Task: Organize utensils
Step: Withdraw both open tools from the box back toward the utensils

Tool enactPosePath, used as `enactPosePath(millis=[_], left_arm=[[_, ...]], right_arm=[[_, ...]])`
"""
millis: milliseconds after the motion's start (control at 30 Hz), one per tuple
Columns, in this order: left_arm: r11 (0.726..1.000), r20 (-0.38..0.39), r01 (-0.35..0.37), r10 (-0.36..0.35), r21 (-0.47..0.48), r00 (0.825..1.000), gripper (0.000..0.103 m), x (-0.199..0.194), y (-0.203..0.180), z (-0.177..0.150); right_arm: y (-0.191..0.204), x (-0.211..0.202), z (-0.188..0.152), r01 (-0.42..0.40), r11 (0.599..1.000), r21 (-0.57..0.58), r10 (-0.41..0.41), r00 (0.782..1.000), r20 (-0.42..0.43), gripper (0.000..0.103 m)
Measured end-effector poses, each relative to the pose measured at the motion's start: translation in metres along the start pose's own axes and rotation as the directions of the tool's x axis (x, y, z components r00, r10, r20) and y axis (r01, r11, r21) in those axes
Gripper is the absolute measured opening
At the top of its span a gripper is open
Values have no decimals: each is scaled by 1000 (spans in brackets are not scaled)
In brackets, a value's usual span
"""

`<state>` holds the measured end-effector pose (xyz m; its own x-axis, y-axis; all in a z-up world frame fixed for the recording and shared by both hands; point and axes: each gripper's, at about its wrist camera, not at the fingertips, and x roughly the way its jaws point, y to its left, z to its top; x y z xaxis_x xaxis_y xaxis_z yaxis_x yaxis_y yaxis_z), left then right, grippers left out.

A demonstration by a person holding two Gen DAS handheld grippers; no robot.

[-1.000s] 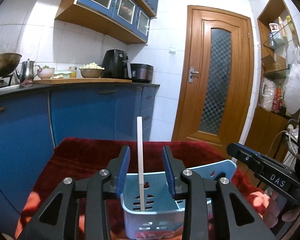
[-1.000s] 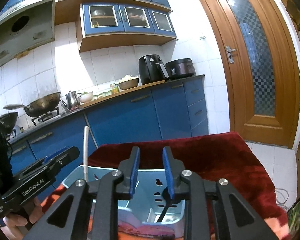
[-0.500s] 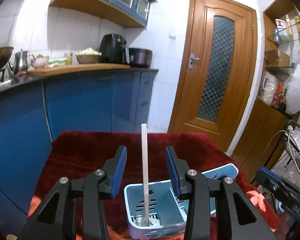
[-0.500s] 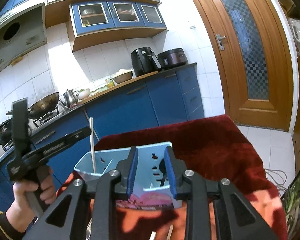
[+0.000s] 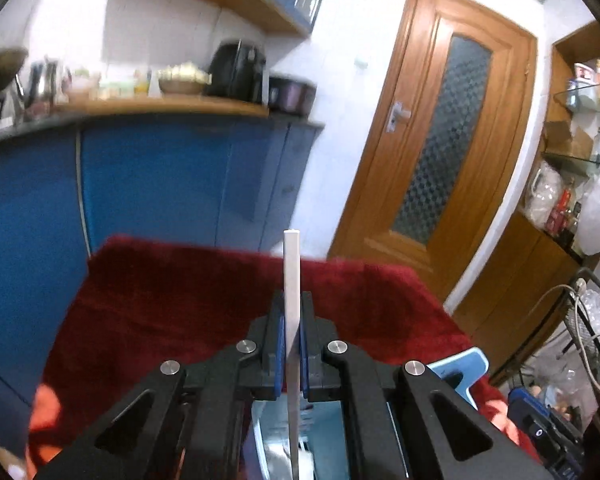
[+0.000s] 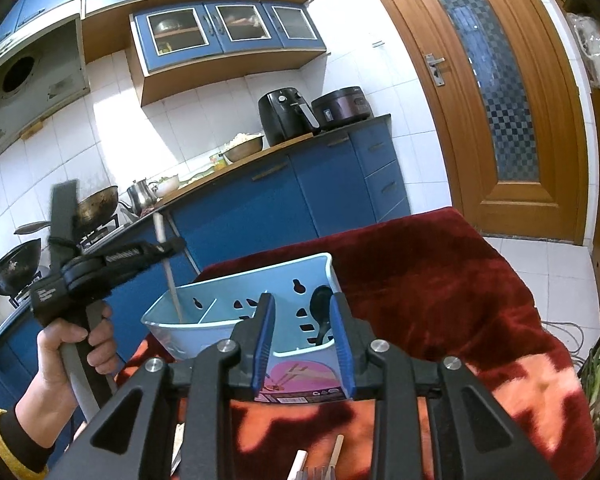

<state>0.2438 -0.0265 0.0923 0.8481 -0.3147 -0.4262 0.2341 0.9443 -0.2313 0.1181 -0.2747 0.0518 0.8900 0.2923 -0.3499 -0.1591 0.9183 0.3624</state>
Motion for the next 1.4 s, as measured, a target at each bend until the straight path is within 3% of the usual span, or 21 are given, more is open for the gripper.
enactPosePath(millis=[133,233,300,367,433,500,900,1100,1233,1400], left_arm=[[999,114,-39,36,25,993,5,-15,-6,-2],[998,119,-55,51,33,992,5,-15,-8,-8],[998,97,-60,56,30,994,6,-13,-8,-13],[999,59,-43,42,24,997,13,-12,-6,-19],[999,37,-34,33,23,999,34,-15,-5,-24],[999,38,-23,22,27,999,42,-22,-6,-27],[1000,-84,11,-12,-13,996,45,-70,2,-44],[1000,-153,-8,4,-22,988,45,-92,12,-59],[1000,-216,-29,28,0,976,45,-103,14,-74],[999,-321,-37,45,31,946,45,-109,13,-96]], right_arm=[[-3,2,-3,-6,1000,13,6,1000,-6,31],[-2,3,-6,-4,1000,15,4,1000,-17,32],[-3,2,-5,-4,1000,16,4,1000,-21,32],[-4,-1,-5,-3,1000,18,3,1000,-19,33],[-4,-5,-5,1,1000,19,-1,1000,-16,33],[-3,-8,-5,5,1000,21,-4,1000,-15,33],[10,-40,-11,60,998,3,-60,996,-64,43],[18,-57,-21,95,995,-17,-96,989,-115,45],[19,-66,-30,102,995,-9,-102,983,-153,47],[24,-77,-42,109,994,-20,-111,976,-189,50]])
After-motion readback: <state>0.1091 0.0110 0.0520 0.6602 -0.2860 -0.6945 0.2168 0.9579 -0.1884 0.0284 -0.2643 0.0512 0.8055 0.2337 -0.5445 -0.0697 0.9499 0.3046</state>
